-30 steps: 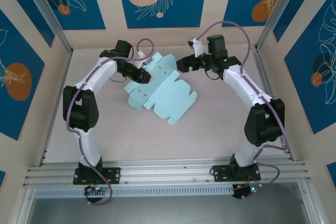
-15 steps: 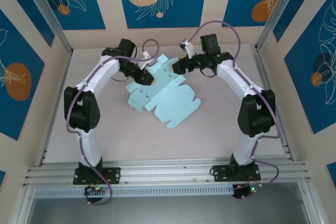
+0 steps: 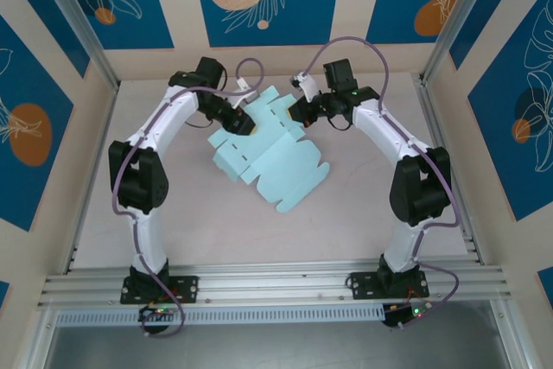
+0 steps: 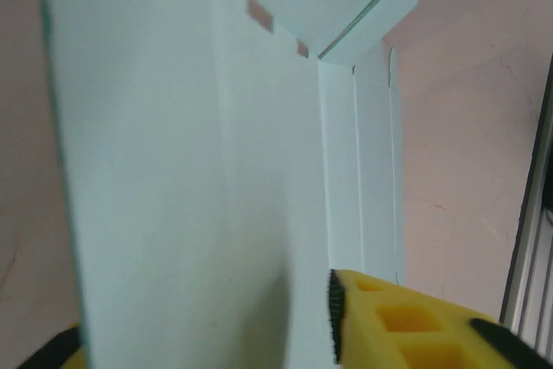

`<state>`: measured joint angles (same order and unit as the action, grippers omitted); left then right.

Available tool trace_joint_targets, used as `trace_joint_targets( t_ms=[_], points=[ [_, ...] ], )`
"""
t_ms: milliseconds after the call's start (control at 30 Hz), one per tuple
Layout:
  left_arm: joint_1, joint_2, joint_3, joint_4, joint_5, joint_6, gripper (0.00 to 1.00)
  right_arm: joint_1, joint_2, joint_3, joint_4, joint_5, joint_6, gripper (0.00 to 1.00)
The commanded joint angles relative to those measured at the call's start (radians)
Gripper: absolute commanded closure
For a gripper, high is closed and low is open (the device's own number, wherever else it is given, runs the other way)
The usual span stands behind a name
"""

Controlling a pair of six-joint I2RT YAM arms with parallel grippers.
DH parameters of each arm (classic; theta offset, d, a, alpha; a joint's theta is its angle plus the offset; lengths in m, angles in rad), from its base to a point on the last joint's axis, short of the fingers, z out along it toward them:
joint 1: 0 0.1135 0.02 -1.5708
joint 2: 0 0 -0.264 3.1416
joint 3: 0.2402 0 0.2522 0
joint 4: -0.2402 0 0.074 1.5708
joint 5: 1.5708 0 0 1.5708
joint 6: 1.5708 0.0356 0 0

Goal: Fold the paper box

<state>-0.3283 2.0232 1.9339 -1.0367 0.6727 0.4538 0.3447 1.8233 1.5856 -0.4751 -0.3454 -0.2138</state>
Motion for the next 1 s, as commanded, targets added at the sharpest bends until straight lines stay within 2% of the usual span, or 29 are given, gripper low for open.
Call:
trace_joint_targets(
  t_ms=[0, 67, 100, 300, 400, 567, 700, 800, 833, 967],
  points=[
    [-0.011, 0.012, 0.056, -0.039, 0.024, 0.024, 0.51, 0.009, -0.044, -0.031, 0.060, 0.048, 0.015, 1.00],
    [-0.008, 0.009, 0.069, -0.053, 0.012, 0.037, 0.34, 0.007, -0.057, -0.049, 0.089, 0.069, 0.023, 1.00],
    [-0.007, 0.005, 0.075, -0.055, 0.003, 0.039, 0.30, 0.007, -0.066, -0.063, 0.108, 0.080, 0.026, 1.00],
    [0.021, -0.050, 0.089, -0.055, -0.013, 0.060, 0.19, 0.002, -0.115, -0.169, 0.248, 0.114, 0.053, 1.00],
    [0.031, -0.092, 0.070, -0.068, -0.072, 0.116, 0.17, -0.001, -0.136, -0.223, 0.320, 0.120, 0.069, 1.00],
    [0.045, -0.200, -0.046, 0.013, -0.192, 0.191, 0.18, -0.001, -0.158, -0.287, 0.412, 0.115, 0.083, 1.00],
    [0.081, -0.299, -0.138, 0.129, -0.108, 0.200, 0.21, -0.006, -0.149, -0.296, 0.435, 0.100, 0.091, 1.00],
    [0.089, -0.344, -0.186, 0.200, -0.083, 0.204, 0.32, -0.006, -0.144, -0.299, 0.444, 0.088, 0.100, 1.00],
    [0.089, -0.342, -0.185, 0.197, -0.083, 0.207, 0.34, -0.007, -0.144, -0.302, 0.447, 0.086, 0.103, 1.00],
    [0.089, -0.288, -0.138, 0.141, -0.094, 0.217, 0.33, -0.007, -0.144, -0.309, 0.459, 0.076, 0.108, 1.00]
  ],
)
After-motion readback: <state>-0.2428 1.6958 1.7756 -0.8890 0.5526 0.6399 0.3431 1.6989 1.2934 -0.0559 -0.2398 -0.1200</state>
